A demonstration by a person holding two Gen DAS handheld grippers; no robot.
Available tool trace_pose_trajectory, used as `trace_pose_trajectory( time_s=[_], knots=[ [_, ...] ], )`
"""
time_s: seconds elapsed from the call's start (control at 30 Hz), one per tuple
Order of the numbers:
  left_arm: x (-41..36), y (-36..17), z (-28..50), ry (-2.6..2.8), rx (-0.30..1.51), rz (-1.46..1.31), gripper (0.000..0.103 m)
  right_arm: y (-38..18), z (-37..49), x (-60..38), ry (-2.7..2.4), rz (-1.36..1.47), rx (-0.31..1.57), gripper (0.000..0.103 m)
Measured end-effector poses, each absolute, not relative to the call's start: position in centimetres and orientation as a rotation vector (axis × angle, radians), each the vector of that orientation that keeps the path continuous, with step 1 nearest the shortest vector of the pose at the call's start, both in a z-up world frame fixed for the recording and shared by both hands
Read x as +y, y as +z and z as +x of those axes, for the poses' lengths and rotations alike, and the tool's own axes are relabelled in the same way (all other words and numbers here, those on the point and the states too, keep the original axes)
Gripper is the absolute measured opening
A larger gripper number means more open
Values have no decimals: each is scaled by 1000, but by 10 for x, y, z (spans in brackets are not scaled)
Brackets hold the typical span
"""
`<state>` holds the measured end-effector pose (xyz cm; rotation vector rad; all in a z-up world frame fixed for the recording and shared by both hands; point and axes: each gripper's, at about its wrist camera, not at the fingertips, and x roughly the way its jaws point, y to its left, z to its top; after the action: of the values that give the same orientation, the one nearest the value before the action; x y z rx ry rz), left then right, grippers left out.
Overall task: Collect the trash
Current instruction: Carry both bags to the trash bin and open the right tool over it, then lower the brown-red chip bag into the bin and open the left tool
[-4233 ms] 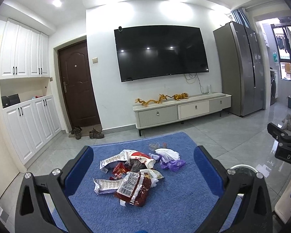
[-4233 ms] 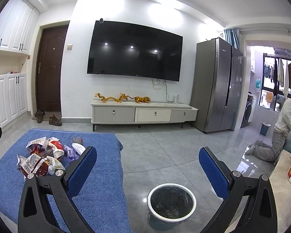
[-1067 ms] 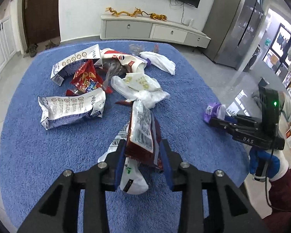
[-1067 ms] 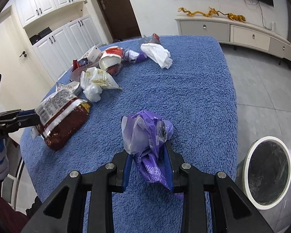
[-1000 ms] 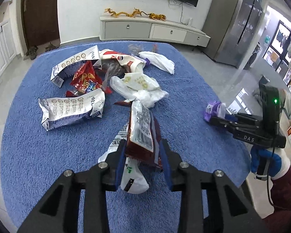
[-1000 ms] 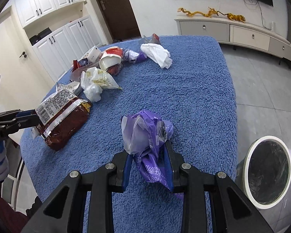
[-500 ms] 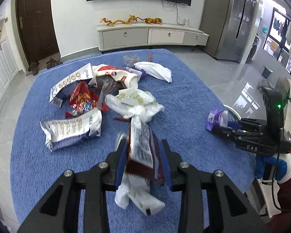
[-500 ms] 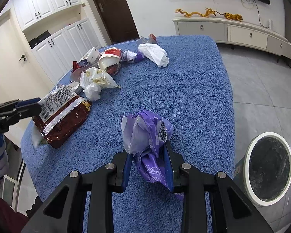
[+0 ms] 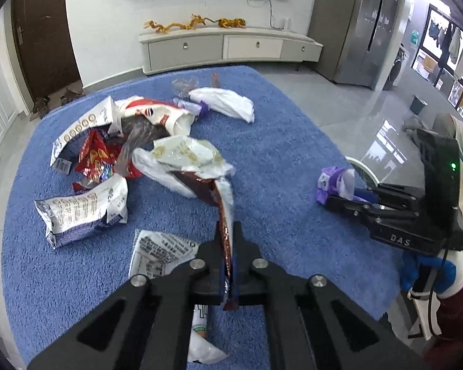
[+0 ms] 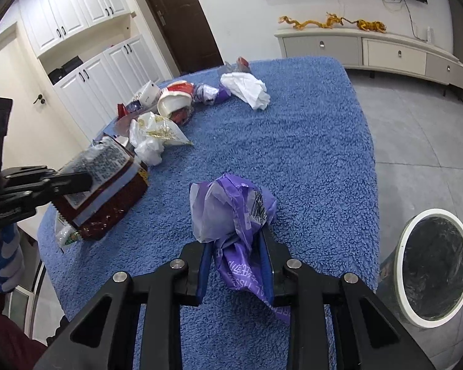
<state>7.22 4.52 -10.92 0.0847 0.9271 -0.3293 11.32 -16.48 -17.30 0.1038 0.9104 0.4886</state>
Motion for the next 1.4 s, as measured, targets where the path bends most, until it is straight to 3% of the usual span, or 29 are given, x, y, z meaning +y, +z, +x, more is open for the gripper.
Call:
trace_pose_trajectory(
  time_s=[0.23, 0.5, 0.93, 1.07, 1.27, 1.4],
  knots=[
    [11, -76, 84, -427, 877, 76, 1, -146, 108, -209, 430, 183, 802, 24],
    [-118, -68, 125, -686, 914, 124, 1, -153, 101, -335, 128, 286, 787, 25],
    [-313, -134, 212, -817, 1050, 162, 3, -211, 120, -457, -123, 379, 889, 30],
    [-337, -162, 229, -819, 1102, 143, 3, -229, 134, -470, -148, 398, 916, 32],
    [-350, -195, 243, -817, 1186, 134, 4, -246, 140, -482, -188, 413, 938, 49],
    [-349, -202, 242, -830, 1214, 123, 4, -247, 136, -486, -214, 427, 937, 49]
  ],
)
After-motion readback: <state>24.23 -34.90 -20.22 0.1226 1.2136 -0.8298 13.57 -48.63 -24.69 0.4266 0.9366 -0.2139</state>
